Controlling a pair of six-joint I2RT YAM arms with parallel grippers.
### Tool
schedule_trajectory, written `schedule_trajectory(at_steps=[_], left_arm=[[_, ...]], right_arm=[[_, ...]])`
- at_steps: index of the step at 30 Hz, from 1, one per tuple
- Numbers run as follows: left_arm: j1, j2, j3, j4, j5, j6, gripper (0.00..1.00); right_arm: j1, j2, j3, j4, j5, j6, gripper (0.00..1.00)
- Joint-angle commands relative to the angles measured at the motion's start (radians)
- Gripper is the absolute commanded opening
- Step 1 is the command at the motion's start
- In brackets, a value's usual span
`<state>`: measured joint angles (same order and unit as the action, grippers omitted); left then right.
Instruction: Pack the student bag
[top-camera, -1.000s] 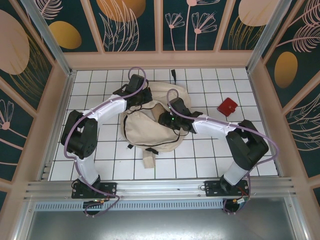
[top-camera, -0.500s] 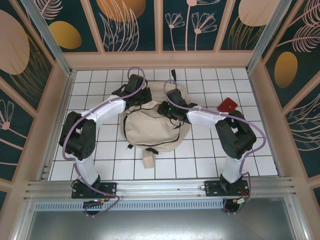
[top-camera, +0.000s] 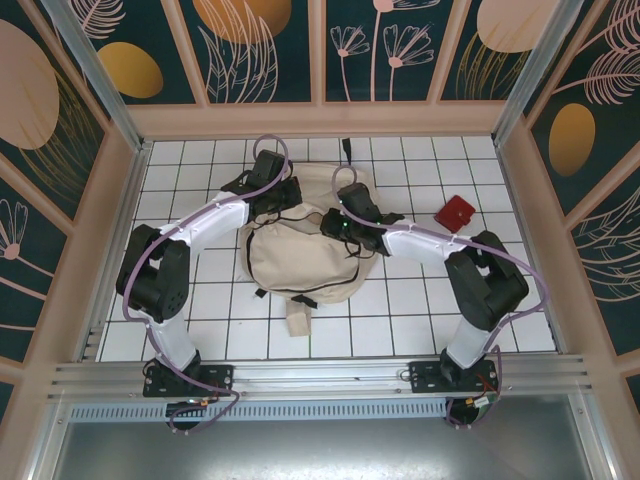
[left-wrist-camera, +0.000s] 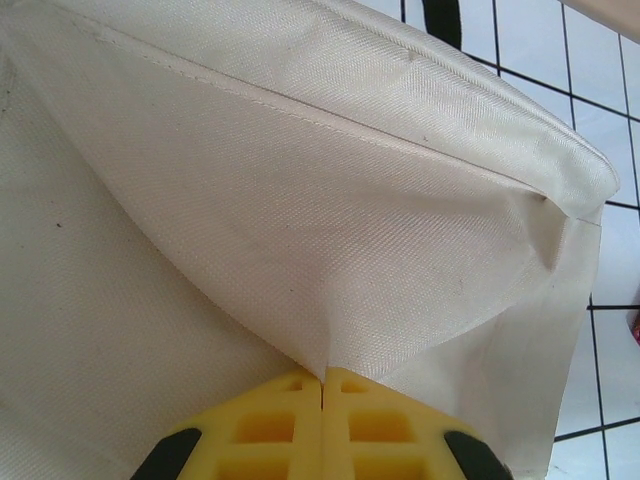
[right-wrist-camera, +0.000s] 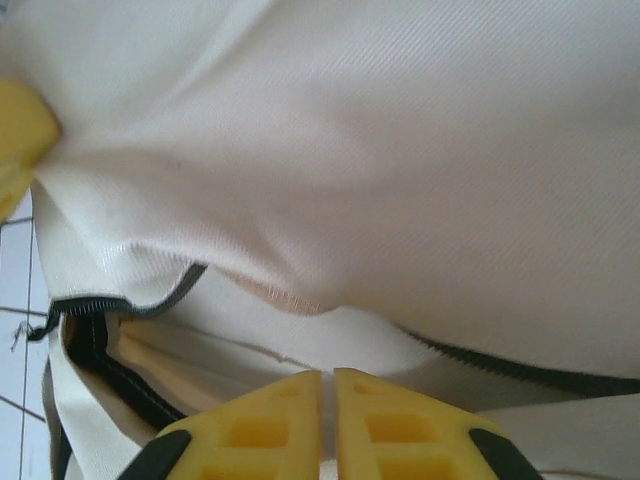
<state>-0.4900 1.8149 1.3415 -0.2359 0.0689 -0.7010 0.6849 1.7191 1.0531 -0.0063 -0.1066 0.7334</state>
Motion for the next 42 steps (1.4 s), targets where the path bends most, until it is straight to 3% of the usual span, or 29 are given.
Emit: schedule_trajectory(at_steps=[1, 10, 14, 22, 25, 29, 34, 42], left_arm=[[0.004, -0.035, -0.002, -0.006, 0.003, 0.014, 0.0], [0.004, -0.047, -0.014, -0.014, 0.001, 0.015, 0.0], [0.004, -0.054, -0.02, -0.016, 0.0, 0.015, 0.0], [0.004, -0.083, -0.042, -0.024, -0.019, 0.012, 0.0], [0.005, -0.122, -0.072, -0.026, -0.06, 0.001, 0.0], [0.004, -0.183, -0.14, -0.009, -0.099, -0.019, 0.0], [0.004, -0.204, -0.186, -0.005, -0.133, -0.033, 0.0], [0.008, -0.28, -0.189, -0.017, -0.184, -0.025, 0.61]], right_arm=[[0.019, 0.045, 0.001, 0.041, -0.037, -0.005, 0.08], [0.002, 0.165, 0.128, 0.042, 0.063, -0.018, 0.04], [-0.011, 0.176, 0.133, 0.121, 0.114, -0.011, 0.03], [-0.016, 0.195, 0.182, 0.169, 0.065, -0.042, 0.04], [-0.017, 0.131, 0.138, 0.132, -0.007, -0.103, 0.09], [-0.019, -0.031, -0.016, 0.1, -0.11, -0.209, 0.27], [-0.081, -0.246, -0.172, 0.027, -0.062, -0.208, 0.48], [-0.395, -0.293, -0.148, -0.196, 0.202, -0.17, 0.79]])
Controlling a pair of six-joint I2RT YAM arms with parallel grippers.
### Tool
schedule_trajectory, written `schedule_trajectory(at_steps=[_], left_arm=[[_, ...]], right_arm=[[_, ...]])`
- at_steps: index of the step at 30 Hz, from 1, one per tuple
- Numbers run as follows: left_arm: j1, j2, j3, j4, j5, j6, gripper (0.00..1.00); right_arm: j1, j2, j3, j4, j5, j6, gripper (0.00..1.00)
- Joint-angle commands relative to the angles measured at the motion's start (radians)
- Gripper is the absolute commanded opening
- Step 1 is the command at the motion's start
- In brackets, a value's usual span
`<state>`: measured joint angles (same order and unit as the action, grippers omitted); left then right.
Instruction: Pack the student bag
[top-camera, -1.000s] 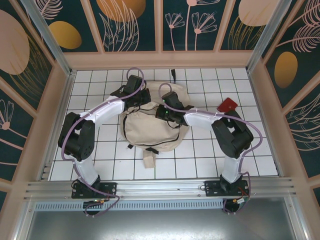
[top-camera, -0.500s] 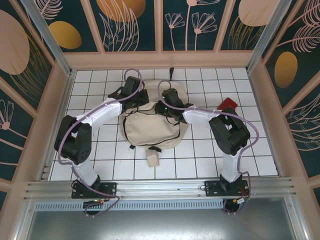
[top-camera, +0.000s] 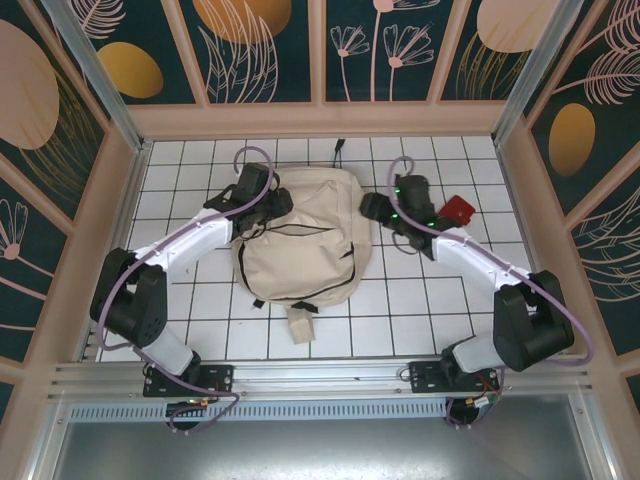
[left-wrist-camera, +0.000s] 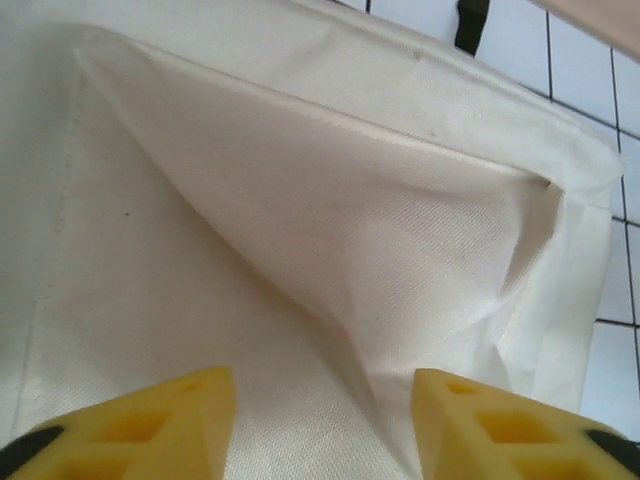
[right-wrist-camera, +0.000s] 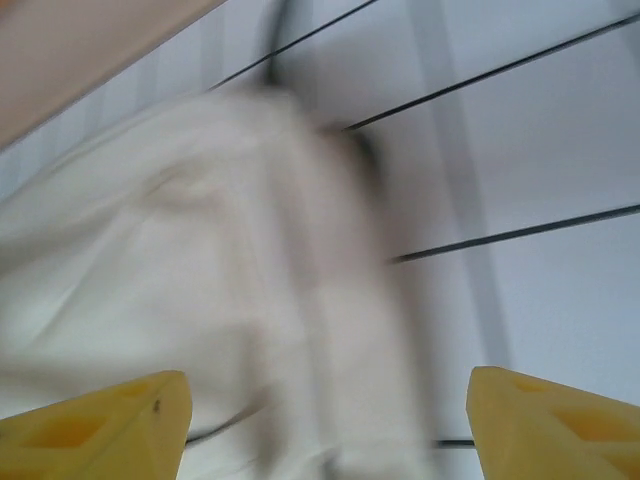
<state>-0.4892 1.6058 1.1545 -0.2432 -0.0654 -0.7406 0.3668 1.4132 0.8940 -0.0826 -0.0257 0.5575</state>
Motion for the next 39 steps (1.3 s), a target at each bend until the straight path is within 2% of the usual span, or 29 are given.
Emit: schedule_trajectory(at_steps=[1, 4, 7, 9, 11, 14, 18, 23, 28, 34, 39], left_arm=[[0.01, -0.083, -0.002, -0.014, -0.06, 0.018, 0.67], [0.021, -0.125, -0.005, -0.034, -0.096, 0.03, 0.8], [0.031, -0.161, -0.014, -0.057, -0.125, 0.045, 0.86], [0.037, -0.184, -0.027, -0.068, -0.133, 0.049, 0.87], [0.041, -0.21, -0.048, -0.074, -0.141, 0.05, 0.88], [0.043, -0.244, -0.087, -0.084, -0.154, 0.043, 0.92], [0.045, -0.275, -0.137, -0.073, -0.161, 0.043, 0.98], [0.044, -0.277, -0.139, -0.068, -0.149, 0.051, 0.98], [0.044, -0.28, -0.137, -0.062, -0.137, 0.05, 0.99], [0.044, -0.279, -0.131, -0.059, -0.121, 0.056, 0.98], [0.044, -0.277, -0.128, -0.048, -0.108, 0.068, 0.99]], right_arm=[[-0.114, 0.027, 0.026, -0.128, 0.131, 0.001, 0.8], [-0.227, 0.099, 0.092, -0.154, 0.169, 0.007, 0.84], [-0.319, 0.203, 0.18, -0.188, 0.18, 0.023, 0.84], [-0.362, 0.266, 0.226, -0.213, 0.196, 0.028, 0.82], [-0.405, 0.322, 0.272, -0.24, 0.192, 0.031, 0.74], [-0.486, 0.353, 0.267, -0.233, 0.091, 0.037, 0.6], [-0.56, 0.382, 0.25, -0.188, -0.027, -0.009, 0.6], [-0.562, 0.467, 0.349, -0.248, -0.016, -0.087, 0.61], [-0.554, 0.537, 0.409, -0.308, 0.028, -0.093, 0.61], [-0.474, 0.6, 0.418, -0.372, 0.13, -0.126, 0.59], [-0.368, 0.585, 0.331, -0.394, 0.196, -0.133, 0.58]])
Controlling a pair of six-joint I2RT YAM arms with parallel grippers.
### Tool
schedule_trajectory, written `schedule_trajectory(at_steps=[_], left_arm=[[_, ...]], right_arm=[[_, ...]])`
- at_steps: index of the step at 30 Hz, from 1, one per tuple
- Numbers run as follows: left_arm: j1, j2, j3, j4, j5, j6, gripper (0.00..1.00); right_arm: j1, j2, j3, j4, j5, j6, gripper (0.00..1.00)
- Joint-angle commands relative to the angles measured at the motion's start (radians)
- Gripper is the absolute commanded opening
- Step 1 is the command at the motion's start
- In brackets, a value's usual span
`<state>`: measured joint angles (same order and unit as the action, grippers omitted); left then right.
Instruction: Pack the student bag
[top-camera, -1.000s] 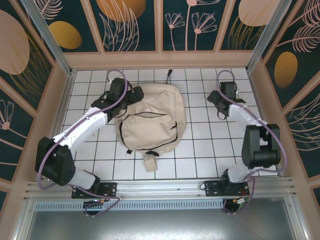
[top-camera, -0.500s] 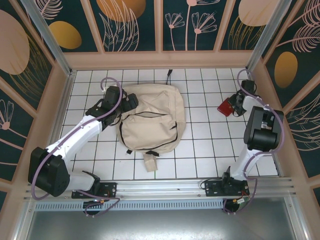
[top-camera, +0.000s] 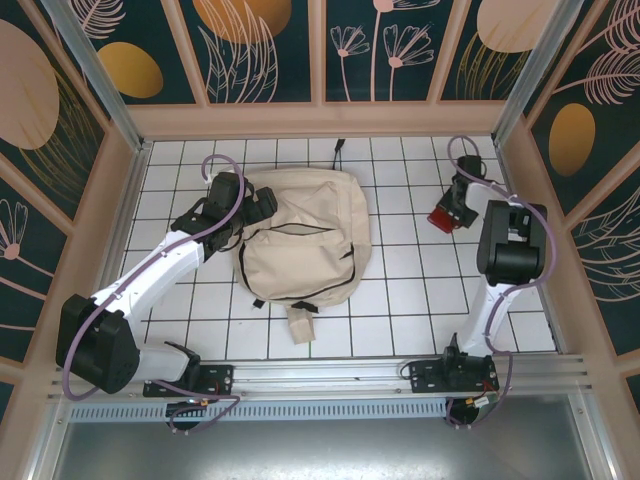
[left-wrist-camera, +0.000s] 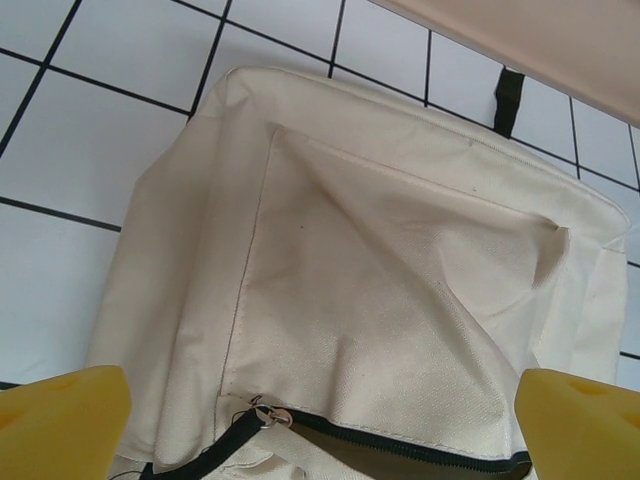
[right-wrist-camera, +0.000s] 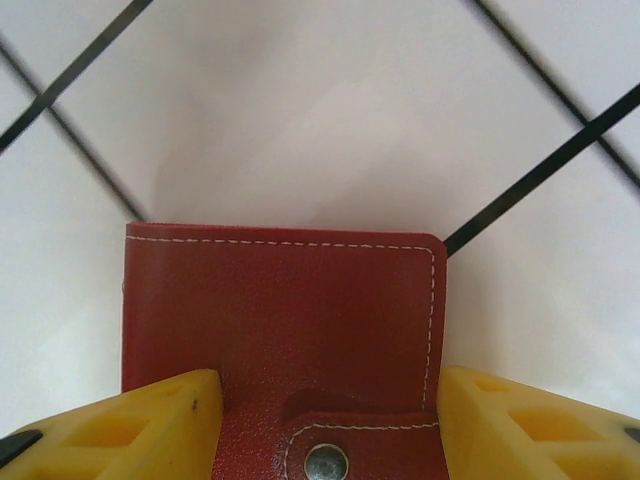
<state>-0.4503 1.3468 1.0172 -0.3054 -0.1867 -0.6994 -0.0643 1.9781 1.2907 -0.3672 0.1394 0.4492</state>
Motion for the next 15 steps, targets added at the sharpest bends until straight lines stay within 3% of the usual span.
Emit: schedule_trajectory(at_steps=[1, 8, 15], left_arm=[[0.006, -0.017, 0.009, 0.017, 0.015, 0.03, 0.98], [0.006, 0.003, 0.024, 0.039, 0.065, 0.049, 0.99], [-0.024, 0.057, 0.041, 0.121, 0.288, 0.082, 0.96]], right_arm=[[0.086, 0.005, -0.097, -0.105, 0.03, -0.023, 0.57], [0.242, -0.182, -0.334, -0.065, -0.083, 0.016, 0.55], [0.395, -0.35, -0.442, -0.105, -0.163, 0.008, 0.55]])
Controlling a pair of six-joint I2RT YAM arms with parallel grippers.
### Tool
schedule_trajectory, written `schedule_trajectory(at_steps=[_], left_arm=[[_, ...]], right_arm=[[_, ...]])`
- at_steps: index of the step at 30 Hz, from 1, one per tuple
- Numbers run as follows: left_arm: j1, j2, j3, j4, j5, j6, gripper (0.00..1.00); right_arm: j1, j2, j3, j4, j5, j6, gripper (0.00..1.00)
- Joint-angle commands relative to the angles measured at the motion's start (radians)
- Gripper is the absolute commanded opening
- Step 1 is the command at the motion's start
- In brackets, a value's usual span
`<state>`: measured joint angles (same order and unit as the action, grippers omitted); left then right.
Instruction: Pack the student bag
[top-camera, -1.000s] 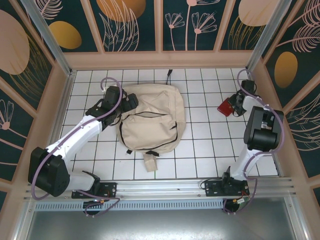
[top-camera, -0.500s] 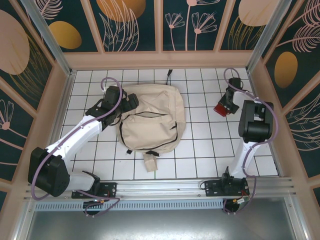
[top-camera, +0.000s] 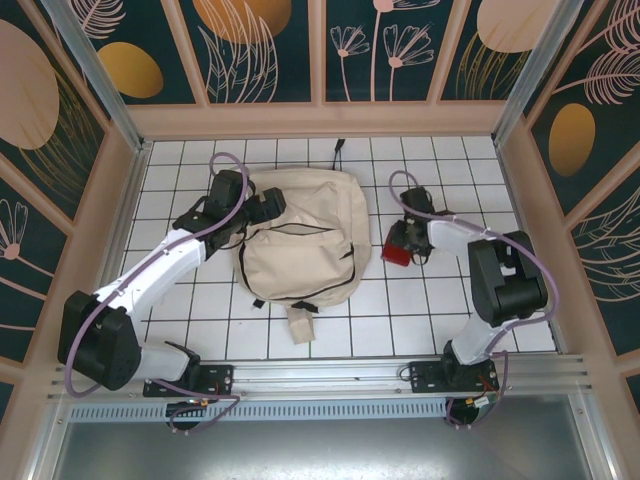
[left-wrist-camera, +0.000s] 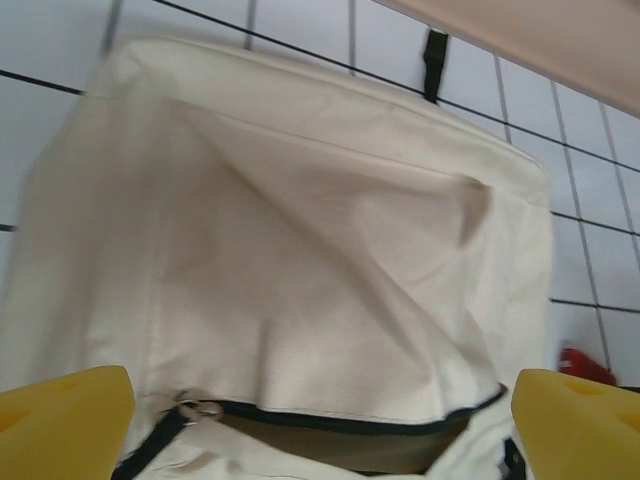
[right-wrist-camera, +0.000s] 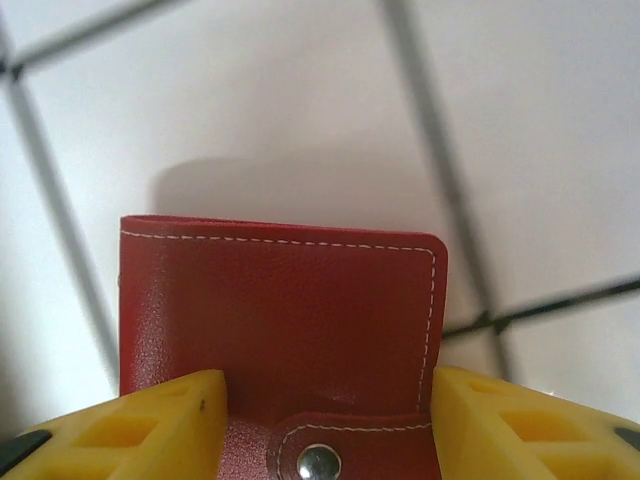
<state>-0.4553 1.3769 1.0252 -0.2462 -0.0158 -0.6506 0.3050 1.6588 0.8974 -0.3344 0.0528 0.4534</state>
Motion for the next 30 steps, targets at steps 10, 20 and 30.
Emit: schedule_trajectory(at_steps=[10, 20, 30], left_arm=[[-0.257, 0.28, 0.237, 0.067, 0.209, -0.038, 0.74], [-0.402, 0.568, 0.456, 0.059, 0.29, -0.116, 0.45], [-0.426, 0.816, 0.649, -0.051, 0.259, -0.135, 0.4]], right_arm=[[-0.056, -0.19, -0.088, -0.099, -0.221, 0.048, 0.49], [-0.135, -0.171, -0.192, -0.003, -0.295, 0.064, 0.27], [-0.175, -0.112, -0.216, 0.042, -0.286, 0.07, 0.23]])
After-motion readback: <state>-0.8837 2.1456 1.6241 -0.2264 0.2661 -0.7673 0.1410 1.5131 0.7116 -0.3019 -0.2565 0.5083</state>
